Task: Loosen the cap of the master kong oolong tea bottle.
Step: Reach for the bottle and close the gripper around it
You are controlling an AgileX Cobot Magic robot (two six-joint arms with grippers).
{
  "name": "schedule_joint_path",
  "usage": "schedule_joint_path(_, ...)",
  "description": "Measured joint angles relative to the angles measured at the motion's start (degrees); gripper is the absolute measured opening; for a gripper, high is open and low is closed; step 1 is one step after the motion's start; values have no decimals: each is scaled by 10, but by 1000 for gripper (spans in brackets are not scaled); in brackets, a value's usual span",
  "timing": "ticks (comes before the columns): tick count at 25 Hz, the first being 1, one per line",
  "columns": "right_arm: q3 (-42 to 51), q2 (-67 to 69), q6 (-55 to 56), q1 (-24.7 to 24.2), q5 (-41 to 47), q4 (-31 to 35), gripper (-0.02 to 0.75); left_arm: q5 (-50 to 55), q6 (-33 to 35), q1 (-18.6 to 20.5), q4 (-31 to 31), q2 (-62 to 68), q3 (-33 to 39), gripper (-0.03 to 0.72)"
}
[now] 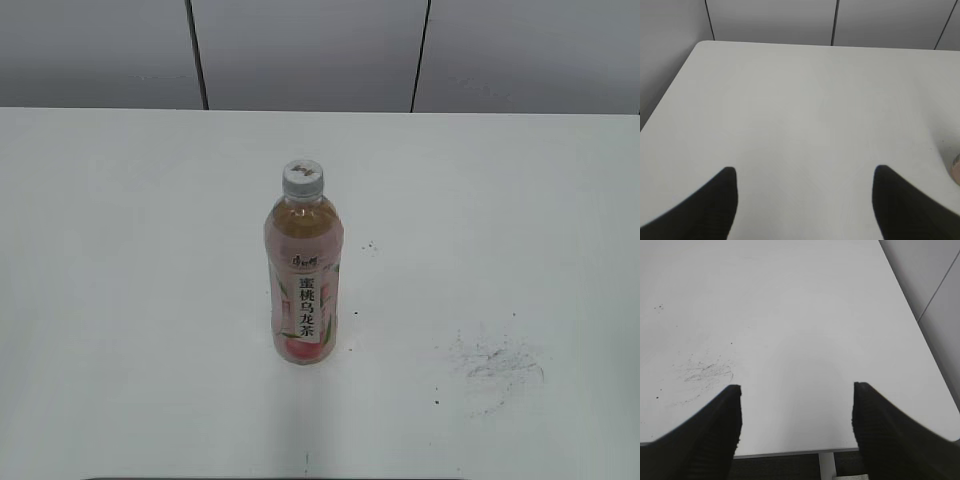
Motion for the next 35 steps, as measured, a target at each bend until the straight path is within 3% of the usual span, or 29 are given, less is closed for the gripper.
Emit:
schedule_joint_path(29, 0, 0, 0, 0, 0, 0, 522, 0, 0, 0, 0, 0, 0, 500)
schedule_joint_path(35, 0, 0, 0, 0, 0, -33, 522, -1, 0, 0, 0, 0, 0, 500)
